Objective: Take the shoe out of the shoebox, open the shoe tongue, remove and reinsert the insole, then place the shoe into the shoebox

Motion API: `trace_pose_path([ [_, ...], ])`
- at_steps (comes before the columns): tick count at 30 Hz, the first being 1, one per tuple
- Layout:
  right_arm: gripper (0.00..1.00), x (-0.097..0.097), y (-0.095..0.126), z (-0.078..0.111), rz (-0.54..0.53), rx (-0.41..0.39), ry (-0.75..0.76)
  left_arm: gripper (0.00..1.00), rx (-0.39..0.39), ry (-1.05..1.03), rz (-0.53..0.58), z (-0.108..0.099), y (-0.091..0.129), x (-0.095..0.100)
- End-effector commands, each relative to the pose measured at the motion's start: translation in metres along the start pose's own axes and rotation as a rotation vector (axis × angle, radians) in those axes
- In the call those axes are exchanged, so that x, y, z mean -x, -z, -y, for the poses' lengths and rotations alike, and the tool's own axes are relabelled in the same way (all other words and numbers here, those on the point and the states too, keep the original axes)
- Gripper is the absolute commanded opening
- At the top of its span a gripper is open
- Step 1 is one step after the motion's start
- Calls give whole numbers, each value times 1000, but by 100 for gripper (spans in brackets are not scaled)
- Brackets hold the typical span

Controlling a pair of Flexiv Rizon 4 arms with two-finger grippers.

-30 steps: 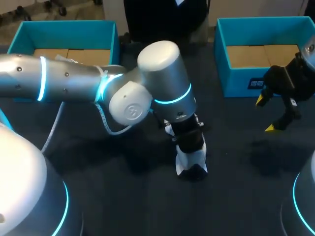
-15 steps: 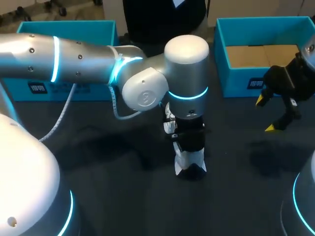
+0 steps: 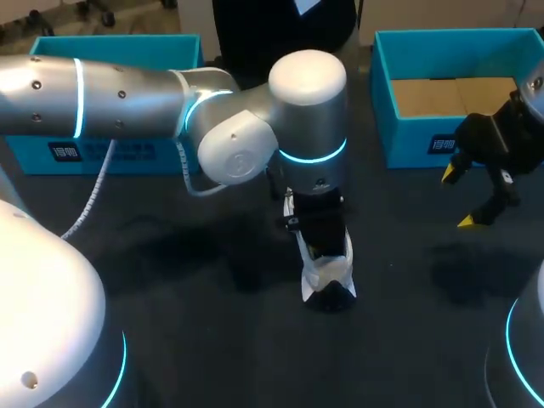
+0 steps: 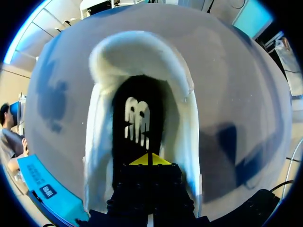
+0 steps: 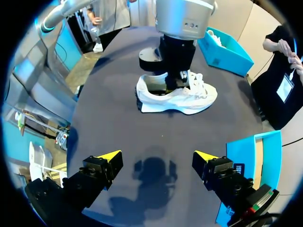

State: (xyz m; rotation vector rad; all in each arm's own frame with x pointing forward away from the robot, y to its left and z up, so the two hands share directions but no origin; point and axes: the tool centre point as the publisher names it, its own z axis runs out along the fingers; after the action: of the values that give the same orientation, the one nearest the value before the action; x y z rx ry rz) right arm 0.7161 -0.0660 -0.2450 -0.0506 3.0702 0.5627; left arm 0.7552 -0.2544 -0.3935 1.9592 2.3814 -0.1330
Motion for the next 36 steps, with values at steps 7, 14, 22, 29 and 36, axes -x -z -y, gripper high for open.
trace_pose_path([
  [7,100,0,-1,0,0,-2,0,0,65,32,3,-2,27,9],
  [14,100,0,-1,0,0,-2,0,0,120,51,9,-5,40,12],
  [22,100,0,-1,0,0,-2,0,0,187,48,27,-15,55,13],
  [29,100,0,-1,0,0,-2,0,45,164,54,5,-17,48,10],
  [36,100,0,-1,0,0,-2,0,58,152,52,-5,-14,46,7],
])
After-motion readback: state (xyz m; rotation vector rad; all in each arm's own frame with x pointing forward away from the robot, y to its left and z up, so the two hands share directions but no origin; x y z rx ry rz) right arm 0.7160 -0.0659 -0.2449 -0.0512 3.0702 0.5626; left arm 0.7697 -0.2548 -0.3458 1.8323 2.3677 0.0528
